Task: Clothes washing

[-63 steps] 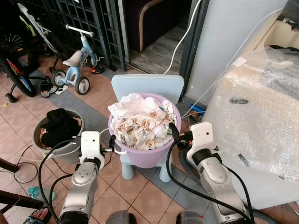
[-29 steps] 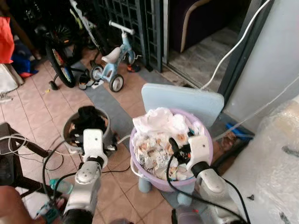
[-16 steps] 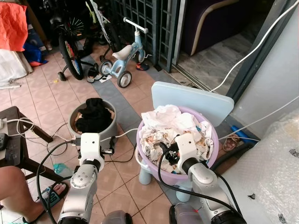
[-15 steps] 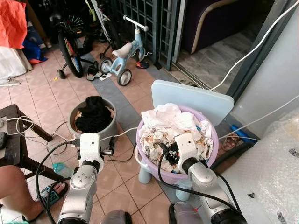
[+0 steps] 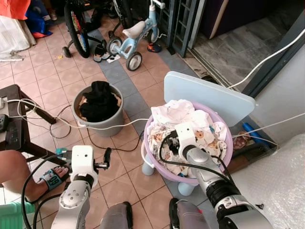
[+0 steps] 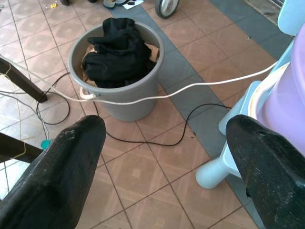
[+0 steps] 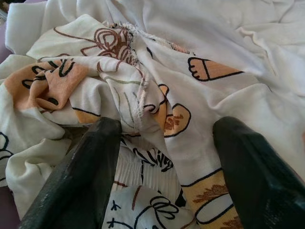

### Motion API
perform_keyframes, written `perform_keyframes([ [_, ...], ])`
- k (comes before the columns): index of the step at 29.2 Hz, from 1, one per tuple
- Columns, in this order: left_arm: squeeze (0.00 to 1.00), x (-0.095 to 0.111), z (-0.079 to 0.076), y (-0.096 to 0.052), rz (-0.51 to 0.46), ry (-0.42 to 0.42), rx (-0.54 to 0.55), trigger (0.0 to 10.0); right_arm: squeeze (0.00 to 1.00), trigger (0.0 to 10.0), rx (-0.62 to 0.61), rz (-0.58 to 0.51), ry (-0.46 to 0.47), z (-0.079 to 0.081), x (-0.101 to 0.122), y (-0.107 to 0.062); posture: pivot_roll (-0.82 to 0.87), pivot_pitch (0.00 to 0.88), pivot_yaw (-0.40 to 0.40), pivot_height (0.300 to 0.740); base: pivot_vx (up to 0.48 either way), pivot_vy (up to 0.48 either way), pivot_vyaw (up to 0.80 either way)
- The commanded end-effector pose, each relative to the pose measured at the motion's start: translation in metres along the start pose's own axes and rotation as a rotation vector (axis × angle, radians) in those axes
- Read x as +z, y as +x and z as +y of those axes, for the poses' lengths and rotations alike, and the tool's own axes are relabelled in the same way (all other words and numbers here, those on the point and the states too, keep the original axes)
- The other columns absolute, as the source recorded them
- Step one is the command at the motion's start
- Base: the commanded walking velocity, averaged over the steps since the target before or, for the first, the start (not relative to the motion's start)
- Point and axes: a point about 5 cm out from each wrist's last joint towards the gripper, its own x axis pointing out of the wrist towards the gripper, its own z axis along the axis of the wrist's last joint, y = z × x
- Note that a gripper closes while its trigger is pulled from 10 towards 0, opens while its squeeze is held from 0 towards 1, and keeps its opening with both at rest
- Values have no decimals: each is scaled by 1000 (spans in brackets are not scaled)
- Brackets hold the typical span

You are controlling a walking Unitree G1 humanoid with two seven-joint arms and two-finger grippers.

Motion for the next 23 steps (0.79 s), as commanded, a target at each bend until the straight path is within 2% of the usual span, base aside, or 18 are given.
perform_keyframes([
  [1, 0, -4, 3, -4, 26, -1, 9, 10000, 0, 0, -18, 38, 37, -3, -7, 0, 62, 269, 27, 740, 0, 0, 0],
  [7, 0, -2, 0, -3, 35, 2, -1, 10000, 0, 0, -60, 56, 122, -13, -10, 0, 53, 259, 29, 740, 0, 0, 0],
  [16, 0, -3, 3, -2, 40, 6, 8, 10000, 0, 0, -70, 72, 185, -12, -16, 0, 52, 246, 25, 740, 0, 0, 0],
  [23, 0, -3, 1, 0, 42, 5, 9, 10000, 0, 0, -66, 60, 223, -11, -13, 1, 44, 235, 23, 740, 0, 0, 0],
])
